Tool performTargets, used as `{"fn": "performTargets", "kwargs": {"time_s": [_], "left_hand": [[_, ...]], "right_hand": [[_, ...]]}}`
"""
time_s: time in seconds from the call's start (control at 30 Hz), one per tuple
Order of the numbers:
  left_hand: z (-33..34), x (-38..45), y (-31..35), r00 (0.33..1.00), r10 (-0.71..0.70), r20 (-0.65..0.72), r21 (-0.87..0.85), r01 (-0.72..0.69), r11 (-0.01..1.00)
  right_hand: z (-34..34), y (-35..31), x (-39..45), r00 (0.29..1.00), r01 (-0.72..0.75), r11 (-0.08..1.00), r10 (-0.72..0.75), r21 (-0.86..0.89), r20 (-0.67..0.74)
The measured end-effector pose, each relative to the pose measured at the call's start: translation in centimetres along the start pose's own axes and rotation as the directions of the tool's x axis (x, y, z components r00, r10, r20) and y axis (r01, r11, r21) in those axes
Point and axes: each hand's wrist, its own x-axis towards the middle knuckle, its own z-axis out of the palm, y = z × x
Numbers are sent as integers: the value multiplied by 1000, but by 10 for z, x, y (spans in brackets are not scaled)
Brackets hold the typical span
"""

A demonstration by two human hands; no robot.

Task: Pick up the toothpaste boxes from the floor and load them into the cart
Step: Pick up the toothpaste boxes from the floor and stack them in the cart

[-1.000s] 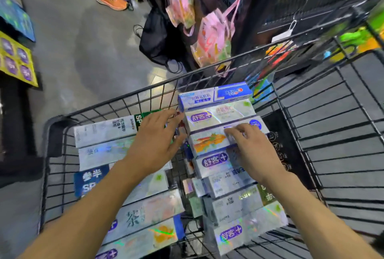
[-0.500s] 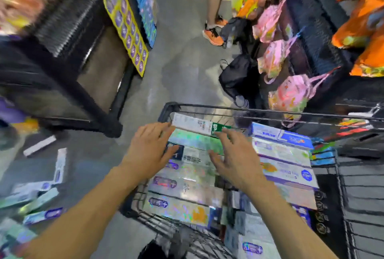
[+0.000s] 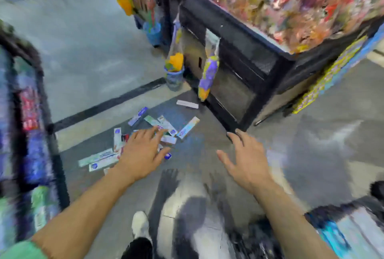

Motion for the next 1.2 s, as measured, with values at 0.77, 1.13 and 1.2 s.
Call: {"fn": "performTargets", "kwargs": {"time_s": [0.77, 1.13, 1.2], "left_hand": [[374, -96, -347, 658, -737, 154, -209, 751, 627], [638, -107, -406, 407, -870, 279, -217, 909, 356], [659, -104, -408, 397, -880, 261, -261, 906, 332]], "right_hand": [[493, -243, 221, 818, 399, 912, -403, 100, 411], [765, -221, 236, 817, 423, 902, -423, 91, 392], [781, -219, 239, 823, 420, 903, -422, 92, 380]]}}
